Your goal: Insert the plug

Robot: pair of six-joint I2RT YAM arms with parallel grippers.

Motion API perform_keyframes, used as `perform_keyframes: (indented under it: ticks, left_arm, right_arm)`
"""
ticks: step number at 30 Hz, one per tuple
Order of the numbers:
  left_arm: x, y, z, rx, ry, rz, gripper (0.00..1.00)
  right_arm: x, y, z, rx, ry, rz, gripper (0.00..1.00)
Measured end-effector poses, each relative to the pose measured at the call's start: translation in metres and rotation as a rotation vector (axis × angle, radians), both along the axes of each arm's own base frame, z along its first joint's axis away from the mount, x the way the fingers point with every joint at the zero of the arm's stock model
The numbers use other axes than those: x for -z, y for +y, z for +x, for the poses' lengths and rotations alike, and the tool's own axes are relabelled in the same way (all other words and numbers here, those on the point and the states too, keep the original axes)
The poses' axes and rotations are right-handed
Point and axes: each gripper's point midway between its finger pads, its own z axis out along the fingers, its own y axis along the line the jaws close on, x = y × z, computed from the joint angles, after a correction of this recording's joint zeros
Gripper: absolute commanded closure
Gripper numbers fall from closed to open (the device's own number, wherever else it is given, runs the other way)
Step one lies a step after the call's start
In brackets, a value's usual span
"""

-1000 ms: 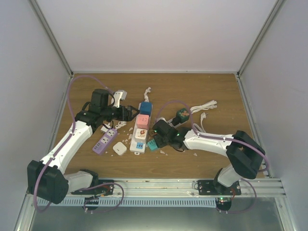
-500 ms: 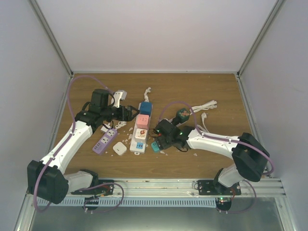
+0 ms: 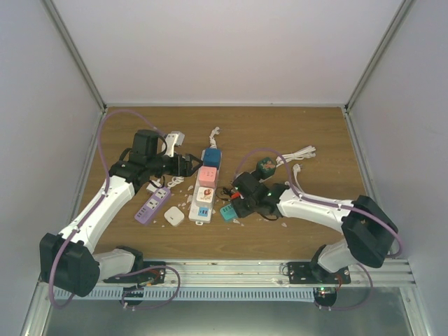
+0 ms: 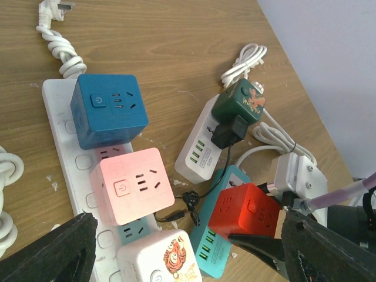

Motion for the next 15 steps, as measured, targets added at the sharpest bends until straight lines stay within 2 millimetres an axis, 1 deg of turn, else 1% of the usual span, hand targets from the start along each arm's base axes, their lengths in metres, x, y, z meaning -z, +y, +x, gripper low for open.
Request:
perform_keyframes:
  ticks: [6,10,15]
  left_arm:
    - [0.0002,0.0001,-0.0001,-0.002,0.003,-0.001,0.15]
    - [0.0007,0.0004,0.0000,-0.004,0.005,0.000,0.15]
    - [0.0043,0.0005,0.0006,-0.007,0.018,0.004,0.15]
  right_arm:
    - [0.0026,-0.0008,-0.0019,0.028,-0.048,0.046,0.60]
    - [0.0066,-0.0025,-0.0018,0.062,-0.078,0.058,0.60]
    - [0.0066,-0.0019,0.0036,0.119,-0.106,0.085,0.59]
